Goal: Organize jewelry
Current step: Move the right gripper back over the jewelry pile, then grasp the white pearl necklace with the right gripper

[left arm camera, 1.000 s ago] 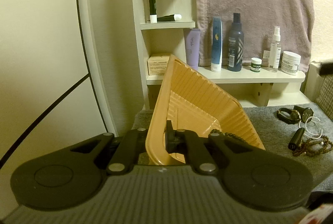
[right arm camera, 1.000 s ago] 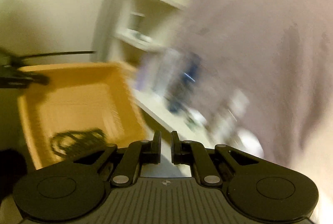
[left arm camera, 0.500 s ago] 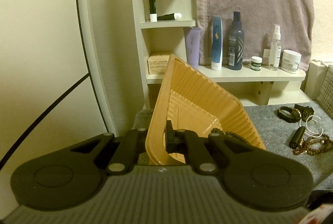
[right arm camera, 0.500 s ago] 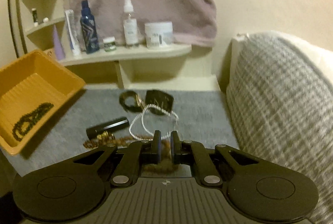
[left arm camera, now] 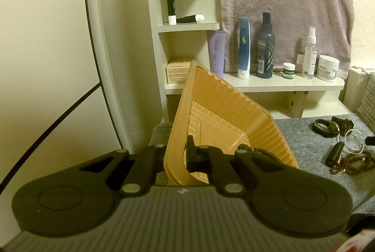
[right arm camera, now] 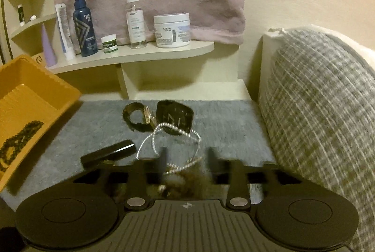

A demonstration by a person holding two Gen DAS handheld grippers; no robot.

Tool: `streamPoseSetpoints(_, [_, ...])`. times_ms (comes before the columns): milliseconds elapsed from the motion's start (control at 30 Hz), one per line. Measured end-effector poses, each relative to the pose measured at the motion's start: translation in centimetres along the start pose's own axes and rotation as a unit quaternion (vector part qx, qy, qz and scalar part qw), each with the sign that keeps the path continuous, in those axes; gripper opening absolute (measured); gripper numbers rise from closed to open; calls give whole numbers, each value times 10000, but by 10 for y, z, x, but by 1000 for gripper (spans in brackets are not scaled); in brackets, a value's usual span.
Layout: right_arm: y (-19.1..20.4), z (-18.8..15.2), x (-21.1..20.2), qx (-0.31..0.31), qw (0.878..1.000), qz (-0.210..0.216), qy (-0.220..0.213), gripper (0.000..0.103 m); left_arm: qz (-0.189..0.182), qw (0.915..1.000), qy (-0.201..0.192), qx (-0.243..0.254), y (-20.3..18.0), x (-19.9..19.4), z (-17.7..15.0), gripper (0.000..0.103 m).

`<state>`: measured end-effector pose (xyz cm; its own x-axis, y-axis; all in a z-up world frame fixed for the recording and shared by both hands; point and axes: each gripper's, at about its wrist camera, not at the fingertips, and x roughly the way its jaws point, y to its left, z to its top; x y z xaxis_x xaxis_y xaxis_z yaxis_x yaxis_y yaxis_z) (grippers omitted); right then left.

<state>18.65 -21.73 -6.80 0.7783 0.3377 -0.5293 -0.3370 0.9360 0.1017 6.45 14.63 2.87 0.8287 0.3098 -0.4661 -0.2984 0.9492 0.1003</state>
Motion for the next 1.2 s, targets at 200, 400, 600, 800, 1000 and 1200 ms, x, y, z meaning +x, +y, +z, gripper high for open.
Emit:
streamPoseSetpoints(200, [8, 12, 23, -887, 9960, 29, 136, 45, 9, 10000, 5, -15, -1, 0, 0, 5])
streamPoseSetpoints(400, [18, 13, 45, -2013, 9789, 135, 337, 38, 8, 10000, 9, -16, 0, 0, 0, 5])
streamPoseSetpoints(600, [25, 12, 45, -2693, 9624, 196, 300, 2, 10, 10000, 13, -25, 1, 0, 0, 5])
streamPoseSetpoints(800, [25, 19, 24, -2650, 9640, 174, 111, 0, 6, 10000, 13, -23, 2, 0, 0, 5])
streamPoseSetpoints(1000, [21, 27, 6, -2736, 9617, 96, -116, 1, -4, 10000, 6, -29, 2, -1, -1, 5])
streamPoseSetpoints(1200, [24, 17, 22, -3332, 9426, 49, 195, 6, 2, 10000, 13, -44, 3, 1, 1, 5])
